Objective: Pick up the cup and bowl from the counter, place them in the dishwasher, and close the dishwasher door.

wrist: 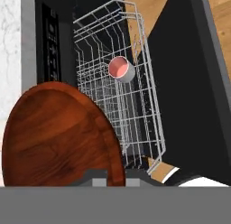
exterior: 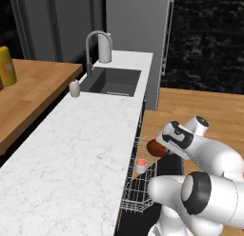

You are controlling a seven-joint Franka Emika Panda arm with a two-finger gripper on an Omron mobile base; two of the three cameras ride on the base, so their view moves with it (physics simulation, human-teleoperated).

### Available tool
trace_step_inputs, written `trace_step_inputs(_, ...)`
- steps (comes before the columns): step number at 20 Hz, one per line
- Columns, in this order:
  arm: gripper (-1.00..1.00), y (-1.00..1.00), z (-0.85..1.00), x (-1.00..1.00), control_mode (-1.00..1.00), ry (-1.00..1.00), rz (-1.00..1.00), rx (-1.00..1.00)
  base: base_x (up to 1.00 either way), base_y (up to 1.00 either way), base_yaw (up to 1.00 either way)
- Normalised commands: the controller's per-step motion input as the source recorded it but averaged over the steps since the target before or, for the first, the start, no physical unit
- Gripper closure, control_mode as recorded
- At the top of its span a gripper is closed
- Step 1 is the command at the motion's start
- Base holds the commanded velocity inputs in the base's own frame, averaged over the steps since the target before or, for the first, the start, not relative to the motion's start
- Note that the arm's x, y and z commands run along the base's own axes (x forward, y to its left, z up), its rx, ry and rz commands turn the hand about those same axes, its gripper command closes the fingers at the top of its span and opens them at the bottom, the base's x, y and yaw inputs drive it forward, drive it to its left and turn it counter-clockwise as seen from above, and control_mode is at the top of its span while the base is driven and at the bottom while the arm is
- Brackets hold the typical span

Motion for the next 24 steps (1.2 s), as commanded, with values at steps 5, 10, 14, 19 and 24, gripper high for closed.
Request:
trace_step_inputs(5,1.00,-0.39,-0.21,-0.07,-1.00,0.15,-0.01,0.00,0.00,0.00,0.00)
trace_step_inputs(10,1.00,-0.28,-0.50,0.04,-1.00,0.09,0.10,0.00,0.00,0.00,0.00)
trace_step_inputs(14,1.00,-0.19,-0.41,0.25,-1.00,0.01,0.17,0.02,0.00,0.00,0.00)
trace_step_inputs(19,1.00,-0.05,-0.51,0.39,-1.00,0.00,0.12,0.13,0.00,0.00,0.00)
trace_step_inputs(24,1.00,0.04,-0.43,0.40,-1.00,0.00,0.09,0.04,0.00,0.00,0.00)
